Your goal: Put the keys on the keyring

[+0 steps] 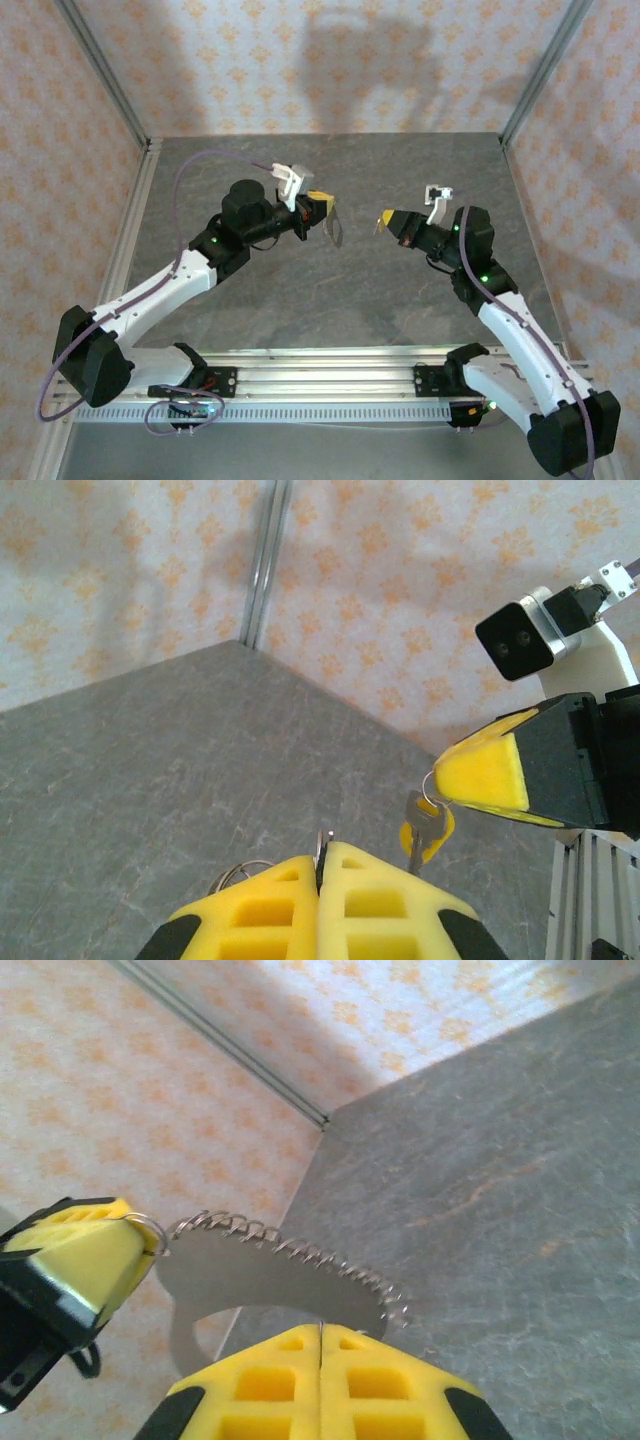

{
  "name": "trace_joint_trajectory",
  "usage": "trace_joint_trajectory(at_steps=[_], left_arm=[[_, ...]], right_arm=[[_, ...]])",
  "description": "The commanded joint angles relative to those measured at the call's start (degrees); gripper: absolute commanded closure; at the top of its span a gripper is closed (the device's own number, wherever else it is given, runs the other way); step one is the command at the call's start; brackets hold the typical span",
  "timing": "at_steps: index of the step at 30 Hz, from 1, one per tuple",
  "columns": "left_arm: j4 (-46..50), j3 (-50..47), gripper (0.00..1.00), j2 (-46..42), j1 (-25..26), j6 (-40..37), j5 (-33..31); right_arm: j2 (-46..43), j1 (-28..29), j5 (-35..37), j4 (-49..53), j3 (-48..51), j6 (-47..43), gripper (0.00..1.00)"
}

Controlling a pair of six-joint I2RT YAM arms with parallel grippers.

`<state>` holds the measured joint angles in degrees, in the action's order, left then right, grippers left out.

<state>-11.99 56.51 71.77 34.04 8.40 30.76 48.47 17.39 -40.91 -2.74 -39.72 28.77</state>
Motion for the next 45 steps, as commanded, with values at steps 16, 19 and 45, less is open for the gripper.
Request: trace_joint_trajectory(at_steps=[16, 19, 45], left_arm=[[-6.7, 2.2, 1.00, 0.5, 2.5, -5.1, 14.1], [-7.8, 2.0, 1.00, -0.1, 3.7, -5.9, 12.2], [-16.5, 2.4, 1.00, -4.6, 8.8, -10.2, 0.6]], right_arm=[[-0.4, 0.2, -5.0, -12.7, -3.0, 5.2, 1.00], [-1.1, 0.9, -4.3, -11.2, -3.4, 4.4, 1.00], [-6.5, 1.0, 3.0, -8.9, 6.1, 5.6, 1.00]])
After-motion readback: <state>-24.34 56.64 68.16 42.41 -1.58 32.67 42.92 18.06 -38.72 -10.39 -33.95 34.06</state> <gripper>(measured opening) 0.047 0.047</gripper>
